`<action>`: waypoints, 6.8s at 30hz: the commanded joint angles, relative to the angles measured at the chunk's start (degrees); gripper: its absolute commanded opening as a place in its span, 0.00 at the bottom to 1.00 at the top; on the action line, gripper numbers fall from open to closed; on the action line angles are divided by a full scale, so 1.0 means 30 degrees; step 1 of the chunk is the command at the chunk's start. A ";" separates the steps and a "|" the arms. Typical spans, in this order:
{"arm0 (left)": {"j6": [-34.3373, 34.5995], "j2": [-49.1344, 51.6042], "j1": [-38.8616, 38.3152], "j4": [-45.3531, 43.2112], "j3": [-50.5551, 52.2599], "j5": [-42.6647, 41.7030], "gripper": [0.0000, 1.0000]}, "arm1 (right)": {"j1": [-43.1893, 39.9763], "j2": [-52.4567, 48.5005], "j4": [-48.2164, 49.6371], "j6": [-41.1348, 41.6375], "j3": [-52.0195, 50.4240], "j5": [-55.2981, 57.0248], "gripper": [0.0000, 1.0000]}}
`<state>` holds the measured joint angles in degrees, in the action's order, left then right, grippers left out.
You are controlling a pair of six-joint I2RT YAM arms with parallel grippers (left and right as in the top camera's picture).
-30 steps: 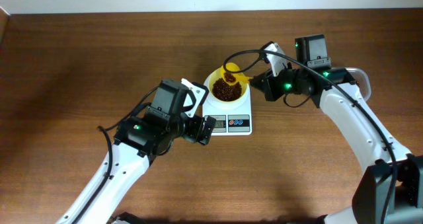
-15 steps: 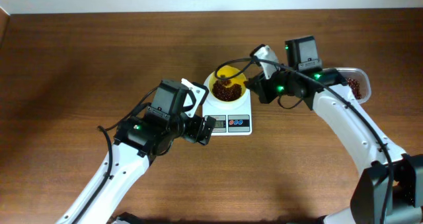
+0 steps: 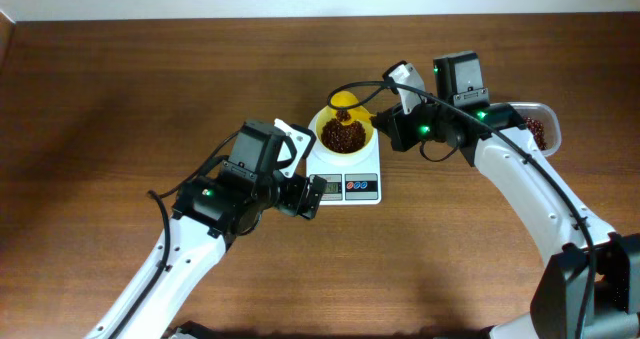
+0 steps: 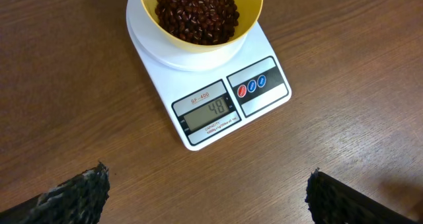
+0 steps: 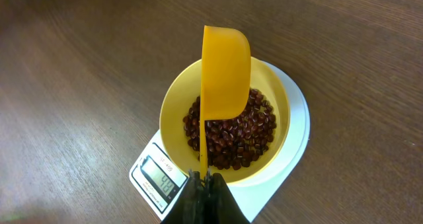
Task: Scoop item into bowl and weigh 50g on scale
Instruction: 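Tip the scoop over the bowl center, shaking beans out slowly, then move the scoop with the right gripper back to the bean container, then lower the yellow scoop into the red beans with the right gripper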
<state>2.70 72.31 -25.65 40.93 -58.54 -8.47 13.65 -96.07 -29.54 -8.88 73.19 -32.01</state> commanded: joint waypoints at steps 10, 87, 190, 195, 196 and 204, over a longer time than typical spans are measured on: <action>0.0109 -0.0109 -0.0066 -0.0036 0.0080 0.0131 0.99 | 0.0102 -0.0175 -0.0029 -0.1749 0.0066 0.0262 0.04; 0.0109 -0.0109 -0.0066 -0.0022 0.0080 0.0131 0.99 | -0.0117 -0.0175 0.0029 0.0036 0.0066 -0.0015 0.04; 0.0109 -0.0109 -0.0066 0.0095 0.0080 0.0131 0.99 | -1.5191 -0.0284 -0.6331 0.8065 -0.0423 0.3993 0.97; 0.0109 -0.0109 -0.0066 0.0095 0.0080 0.0131 0.99 | -1.5176 -0.0277 -0.6579 0.8080 -0.0415 0.5180 0.98; 0.0109 -0.0109 -0.0066 0.0095 0.0080 0.0131 0.99 | -1.5176 -0.0277 -0.6346 0.8087 -0.0415 0.4750 0.98; 0.0109 -0.0109 -0.0066 0.0095 0.0080 0.0131 0.99 | -1.5176 -0.0277 -0.5537 0.8131 -0.0415 0.2667 0.98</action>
<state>2.70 72.31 -25.65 41.12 -58.48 -8.47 -31.83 -96.51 -46.26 15.86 72.10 -22.90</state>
